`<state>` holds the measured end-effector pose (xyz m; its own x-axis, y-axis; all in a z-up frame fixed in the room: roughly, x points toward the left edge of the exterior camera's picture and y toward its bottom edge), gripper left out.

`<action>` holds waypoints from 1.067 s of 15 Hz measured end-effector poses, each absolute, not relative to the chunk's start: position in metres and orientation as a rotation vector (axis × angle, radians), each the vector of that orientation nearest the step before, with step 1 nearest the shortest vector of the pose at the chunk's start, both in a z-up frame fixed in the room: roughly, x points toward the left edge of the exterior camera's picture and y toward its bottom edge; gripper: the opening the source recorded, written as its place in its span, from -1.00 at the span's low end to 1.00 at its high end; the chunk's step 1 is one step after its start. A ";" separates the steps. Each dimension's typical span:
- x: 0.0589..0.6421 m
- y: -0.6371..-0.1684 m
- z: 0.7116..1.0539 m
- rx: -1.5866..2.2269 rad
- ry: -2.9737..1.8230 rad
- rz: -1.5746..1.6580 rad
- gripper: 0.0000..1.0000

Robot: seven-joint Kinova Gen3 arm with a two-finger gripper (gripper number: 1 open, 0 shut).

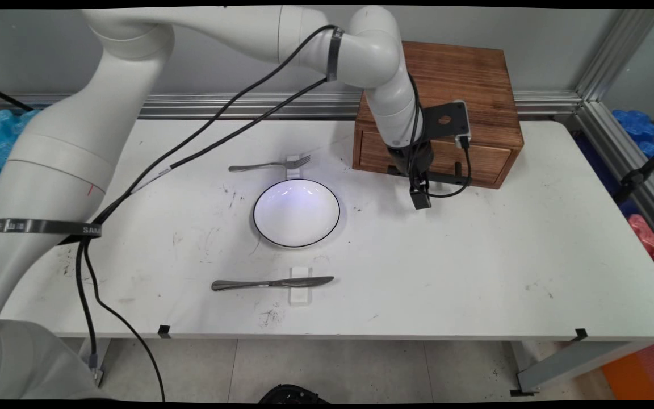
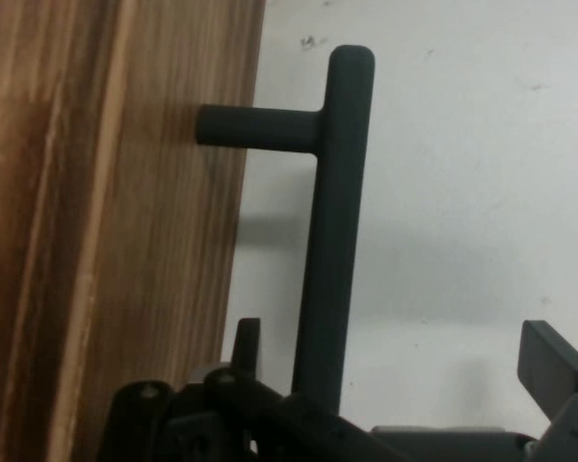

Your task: Open the drawer

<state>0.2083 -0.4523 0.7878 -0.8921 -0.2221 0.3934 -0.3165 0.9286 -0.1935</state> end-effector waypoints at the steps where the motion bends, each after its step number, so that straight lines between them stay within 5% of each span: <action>1: 0.207 -0.454 0.786 0.388 -2.720 0.357 1.00; 16: 0.192 -0.451 0.768 0.262 -2.786 0.330 1.00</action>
